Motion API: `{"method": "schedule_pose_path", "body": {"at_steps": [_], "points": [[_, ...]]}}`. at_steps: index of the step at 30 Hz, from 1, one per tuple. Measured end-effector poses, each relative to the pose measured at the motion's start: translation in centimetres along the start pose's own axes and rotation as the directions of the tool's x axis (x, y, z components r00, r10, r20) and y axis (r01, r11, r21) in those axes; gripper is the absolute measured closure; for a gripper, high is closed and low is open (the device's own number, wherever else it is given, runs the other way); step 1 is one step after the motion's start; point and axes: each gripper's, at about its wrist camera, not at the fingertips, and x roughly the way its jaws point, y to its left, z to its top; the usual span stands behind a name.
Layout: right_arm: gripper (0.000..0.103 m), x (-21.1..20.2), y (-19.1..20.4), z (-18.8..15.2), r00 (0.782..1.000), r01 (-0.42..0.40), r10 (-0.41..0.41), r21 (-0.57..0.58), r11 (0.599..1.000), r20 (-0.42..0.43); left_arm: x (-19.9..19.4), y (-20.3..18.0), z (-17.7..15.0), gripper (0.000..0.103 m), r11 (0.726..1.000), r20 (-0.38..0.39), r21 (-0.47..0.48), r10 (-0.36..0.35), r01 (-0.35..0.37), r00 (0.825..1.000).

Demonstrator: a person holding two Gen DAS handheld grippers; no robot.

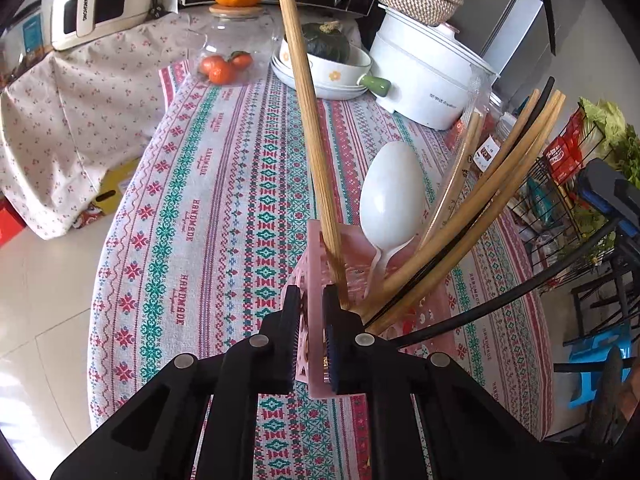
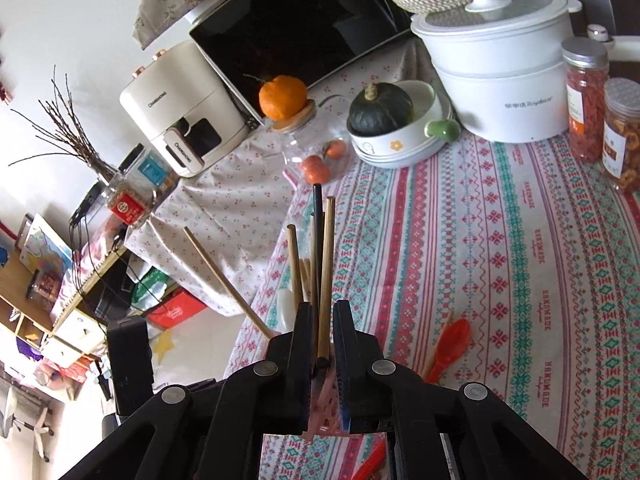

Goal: Organize utensils

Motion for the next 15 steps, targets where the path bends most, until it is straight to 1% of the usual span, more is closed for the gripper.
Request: {"method": "schedule_pose_path", "body": {"at_steps": [1, 2, 3, 9, 13, 15], "points": [[0.081, -0.5, 0.1, 0.1, 1.000, 0.004, -0.004, -0.005, 1.000, 0.017, 0.1, 0.1, 0.0, 0.092, 1.000, -0.002, -0.005, 0.004, -0.005, 1.000], [0.072, -1.0, 0.1, 0.2, 0.999, 0.010, -0.009, -0.010, 1.000, 0.034, 0.2, 0.2, 0.0, 0.092, 1.000, -0.007, -0.010, 0.003, -0.003, 1.000], [0.066, -1.5, 0.1, 0.2, 0.999, 0.014, -0.013, -0.012, 1.000, 0.049, 0.3, 0.3, -0.1, 0.092, 1.000, -0.013, -0.015, 0.000, 0.000, 1.000], [0.063, -3.4, -1.8, 0.4, 0.995, 0.039, -0.042, 0.037, 0.999, 0.088, 0.1, -0.1, 0.0, 0.091, 1.000, -0.009, 0.005, 0.015, -0.015, 1.000], [0.061, -4.3, -3.2, 0.4, 0.993, 0.057, -0.064, 0.070, 0.996, 0.098, -0.1, 0.1, 0.0, 0.091, 1.000, -0.009, -0.002, 0.012, -0.012, 1.000], [0.056, -4.4, -3.9, 0.3, 0.992, 0.075, -0.083, 0.088, 0.993, 0.091, -0.3, 0.2, 0.0, 0.090, 1.000, -0.010, -0.004, 0.009, -0.009, 1.000]]}}
